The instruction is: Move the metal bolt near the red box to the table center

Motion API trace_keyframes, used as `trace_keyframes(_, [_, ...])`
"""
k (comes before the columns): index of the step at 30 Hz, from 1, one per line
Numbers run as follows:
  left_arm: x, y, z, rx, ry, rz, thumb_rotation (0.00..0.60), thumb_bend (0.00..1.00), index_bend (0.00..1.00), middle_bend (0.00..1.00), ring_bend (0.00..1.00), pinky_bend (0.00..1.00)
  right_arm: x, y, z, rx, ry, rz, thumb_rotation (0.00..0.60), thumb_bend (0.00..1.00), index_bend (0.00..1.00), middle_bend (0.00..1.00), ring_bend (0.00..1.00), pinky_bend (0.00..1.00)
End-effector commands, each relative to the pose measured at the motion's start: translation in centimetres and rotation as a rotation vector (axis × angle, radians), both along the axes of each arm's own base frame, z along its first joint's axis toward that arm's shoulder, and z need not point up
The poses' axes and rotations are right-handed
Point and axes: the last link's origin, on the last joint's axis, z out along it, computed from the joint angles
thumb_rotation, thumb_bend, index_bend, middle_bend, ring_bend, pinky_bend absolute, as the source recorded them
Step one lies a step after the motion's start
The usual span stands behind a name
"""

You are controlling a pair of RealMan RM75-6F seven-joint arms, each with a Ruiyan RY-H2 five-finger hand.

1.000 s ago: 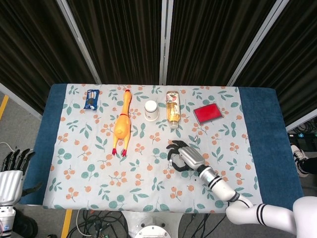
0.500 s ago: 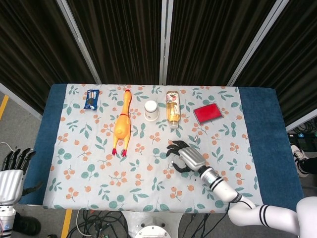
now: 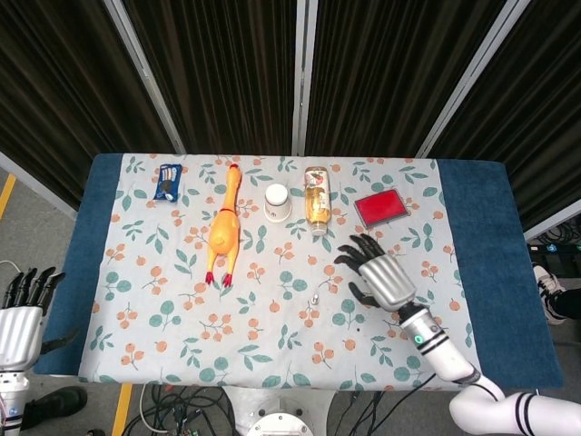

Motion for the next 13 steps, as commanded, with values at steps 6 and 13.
trace_keyframes(6, [-0.2, 0.5, -0.4, 0.001, -0.007, 0.006, 0.6, 0.06, 0.15, 0.09, 0.0, 0.0, -7.8, 7.3, 8.0, -0.227, 0.061, -0.213, 0.6, 0.41, 0.19, 0.14, 0.0, 0.0])
trace_keyframes(13, [0.1, 1.1, -0.8, 0.0, -0.012, -0.002, 0.6, 0.06, 0.15, 0.09, 0.0, 0.0, -9.9, 11.1, 9.4, -0.278, 0.011, -0.276, 0.6, 0.39, 0.15, 0.1, 0.0, 0.0])
